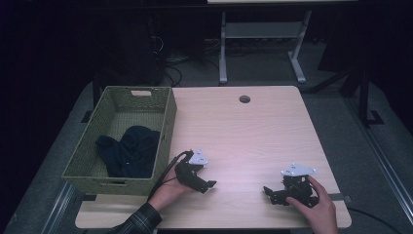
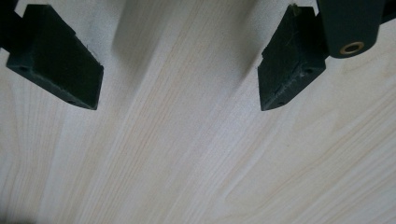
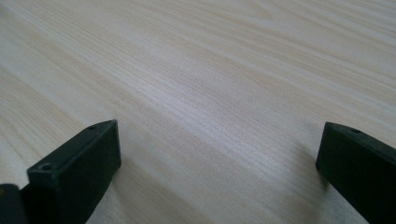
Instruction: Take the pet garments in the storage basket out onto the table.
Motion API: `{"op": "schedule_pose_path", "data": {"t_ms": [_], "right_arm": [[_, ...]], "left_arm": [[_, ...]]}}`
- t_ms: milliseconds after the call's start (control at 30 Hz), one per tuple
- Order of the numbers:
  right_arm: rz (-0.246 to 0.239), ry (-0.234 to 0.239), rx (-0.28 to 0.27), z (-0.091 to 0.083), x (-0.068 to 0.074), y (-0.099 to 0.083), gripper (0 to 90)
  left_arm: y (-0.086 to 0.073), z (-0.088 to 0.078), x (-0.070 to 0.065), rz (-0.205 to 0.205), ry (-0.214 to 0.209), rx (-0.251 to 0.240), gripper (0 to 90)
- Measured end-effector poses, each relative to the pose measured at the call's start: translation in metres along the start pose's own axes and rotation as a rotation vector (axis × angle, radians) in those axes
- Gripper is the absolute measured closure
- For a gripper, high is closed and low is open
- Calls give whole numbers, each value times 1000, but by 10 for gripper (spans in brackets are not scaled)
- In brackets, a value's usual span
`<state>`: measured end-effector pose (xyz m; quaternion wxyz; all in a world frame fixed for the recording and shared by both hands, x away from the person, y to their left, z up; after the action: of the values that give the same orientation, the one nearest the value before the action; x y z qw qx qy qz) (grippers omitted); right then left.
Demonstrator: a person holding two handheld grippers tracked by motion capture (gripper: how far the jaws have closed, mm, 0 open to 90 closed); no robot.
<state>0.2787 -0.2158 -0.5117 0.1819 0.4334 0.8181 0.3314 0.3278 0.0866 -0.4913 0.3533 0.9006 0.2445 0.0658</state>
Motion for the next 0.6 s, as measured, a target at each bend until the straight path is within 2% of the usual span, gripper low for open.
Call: {"op": "schedule_pose_path", "data": {"t_ms": [600], "right_arm": [[1, 0, 0, 0, 0, 0, 0]], "left_arm": [[7, -9, 1, -14, 13, 18, 137]]}}
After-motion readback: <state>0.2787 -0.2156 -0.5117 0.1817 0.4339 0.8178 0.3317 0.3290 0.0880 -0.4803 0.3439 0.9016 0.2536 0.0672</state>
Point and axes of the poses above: each handheld gripper's, and its own axes: z roughly forward along the jaws, y roughly out of its top, x roughly to its left, the point moved 4 cm from there along z, roughly forward along the jaws, and after that the axes turned 3 degrees about -z, right-handed, at the moved point
